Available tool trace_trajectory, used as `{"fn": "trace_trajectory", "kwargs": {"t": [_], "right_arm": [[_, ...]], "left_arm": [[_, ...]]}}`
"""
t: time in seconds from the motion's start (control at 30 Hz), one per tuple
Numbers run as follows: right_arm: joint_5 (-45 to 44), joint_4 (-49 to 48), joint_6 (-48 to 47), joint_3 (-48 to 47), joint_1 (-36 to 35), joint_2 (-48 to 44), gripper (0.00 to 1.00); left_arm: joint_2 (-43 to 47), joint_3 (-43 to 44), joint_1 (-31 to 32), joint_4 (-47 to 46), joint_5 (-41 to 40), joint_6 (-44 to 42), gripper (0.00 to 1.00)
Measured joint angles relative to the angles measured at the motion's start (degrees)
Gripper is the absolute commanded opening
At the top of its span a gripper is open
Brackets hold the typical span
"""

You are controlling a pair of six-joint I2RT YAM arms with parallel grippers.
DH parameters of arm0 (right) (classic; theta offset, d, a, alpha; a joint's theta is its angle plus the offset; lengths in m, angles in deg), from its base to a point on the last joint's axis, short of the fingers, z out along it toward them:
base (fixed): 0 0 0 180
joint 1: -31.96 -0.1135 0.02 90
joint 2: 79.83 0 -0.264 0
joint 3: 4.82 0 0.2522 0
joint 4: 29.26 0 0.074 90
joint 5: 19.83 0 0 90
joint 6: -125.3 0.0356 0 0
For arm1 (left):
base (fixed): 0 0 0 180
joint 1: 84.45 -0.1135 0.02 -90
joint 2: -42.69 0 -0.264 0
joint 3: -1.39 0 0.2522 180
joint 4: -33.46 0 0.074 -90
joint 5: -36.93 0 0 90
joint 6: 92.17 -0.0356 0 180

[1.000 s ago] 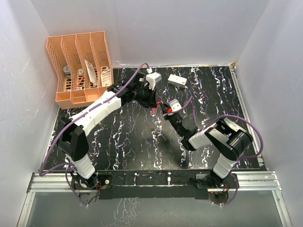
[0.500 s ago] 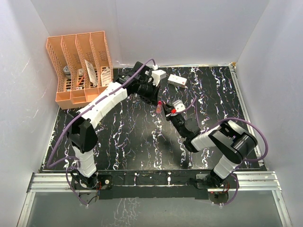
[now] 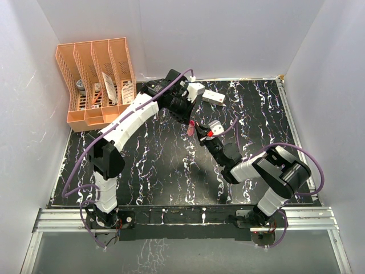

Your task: Put the keys on the keyring

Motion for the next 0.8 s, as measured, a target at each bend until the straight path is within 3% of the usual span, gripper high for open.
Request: {"fn": "trace_trajectory", "kwargs": {"t": [0.17,0.8], "right_arm": [[-0.15,0.07,0.57,-1.20,0.04,0.00,0.28],[1.14,0.46,3.21,-1.53,-0.07,0.00,0.37]], "left_arm": [[-0.09,2.43,0.22,2.54,-1.84,-1.07,0.00],[-2.89,6.64,0.26,6.54,-5.88,-2.73,0.00]]}}
